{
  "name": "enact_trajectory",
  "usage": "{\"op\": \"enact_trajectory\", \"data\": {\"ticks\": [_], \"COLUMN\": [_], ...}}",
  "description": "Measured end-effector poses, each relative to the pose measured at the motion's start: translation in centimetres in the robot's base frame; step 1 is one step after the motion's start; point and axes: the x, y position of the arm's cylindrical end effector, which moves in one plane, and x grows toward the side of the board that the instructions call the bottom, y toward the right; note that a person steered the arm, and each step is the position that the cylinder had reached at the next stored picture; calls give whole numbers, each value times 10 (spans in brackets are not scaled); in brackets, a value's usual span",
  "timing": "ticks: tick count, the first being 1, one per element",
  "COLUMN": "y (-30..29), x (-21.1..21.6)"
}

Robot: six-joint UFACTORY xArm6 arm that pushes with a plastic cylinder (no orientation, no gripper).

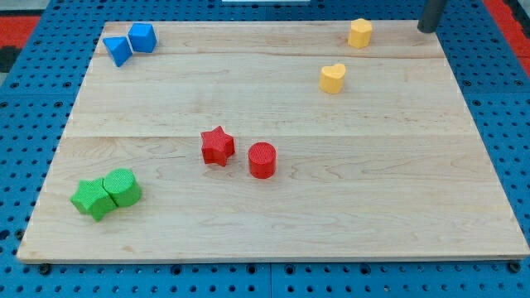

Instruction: Move the red circle to the right of the red star

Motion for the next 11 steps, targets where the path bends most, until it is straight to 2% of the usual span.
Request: {"op": "enact_trajectory", "data": {"ticks": [1, 2, 3, 4, 5, 6, 7, 8, 9, 10, 11], "y": [-43, -118, -129, -144, -147, -122, -149, -182, -125, -93, -121], "x": [-1, 2, 41, 61, 63, 67, 91, 95, 115, 216, 312]}}
